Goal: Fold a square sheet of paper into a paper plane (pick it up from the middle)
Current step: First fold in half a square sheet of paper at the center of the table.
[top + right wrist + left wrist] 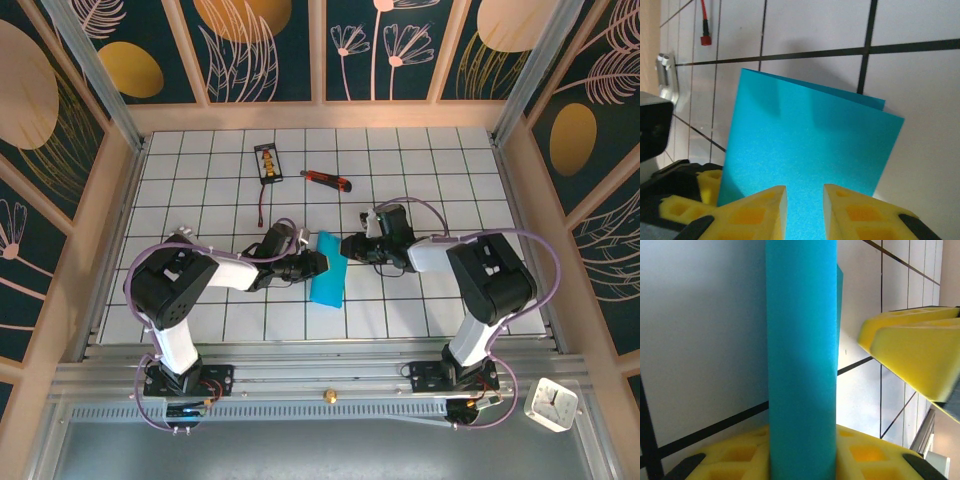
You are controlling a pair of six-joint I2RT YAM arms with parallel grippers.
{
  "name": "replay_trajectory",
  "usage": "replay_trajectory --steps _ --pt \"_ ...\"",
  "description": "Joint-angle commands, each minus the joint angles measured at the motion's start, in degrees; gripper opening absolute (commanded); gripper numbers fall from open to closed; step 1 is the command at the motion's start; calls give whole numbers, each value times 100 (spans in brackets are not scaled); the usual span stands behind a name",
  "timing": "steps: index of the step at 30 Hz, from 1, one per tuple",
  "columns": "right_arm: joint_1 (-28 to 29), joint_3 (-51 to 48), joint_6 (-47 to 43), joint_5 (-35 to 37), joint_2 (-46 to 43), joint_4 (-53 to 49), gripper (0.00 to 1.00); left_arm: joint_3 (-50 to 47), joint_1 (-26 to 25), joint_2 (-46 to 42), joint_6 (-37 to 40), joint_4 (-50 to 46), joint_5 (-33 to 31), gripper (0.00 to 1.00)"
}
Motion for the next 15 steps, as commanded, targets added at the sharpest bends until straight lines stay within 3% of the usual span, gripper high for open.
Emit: replay_trajectory --steps 1,11,15 --pt "57 88 -11 202 207 36 25 -193 110 67 252 -729 -746 32" --pt "62 51 -19 330 378 -20 22 135 108 -212 797 -1735 -1118 58" --pt "66 47 -25 348 402 -19 21 304 110 -175 968 -2033 -1190 63"
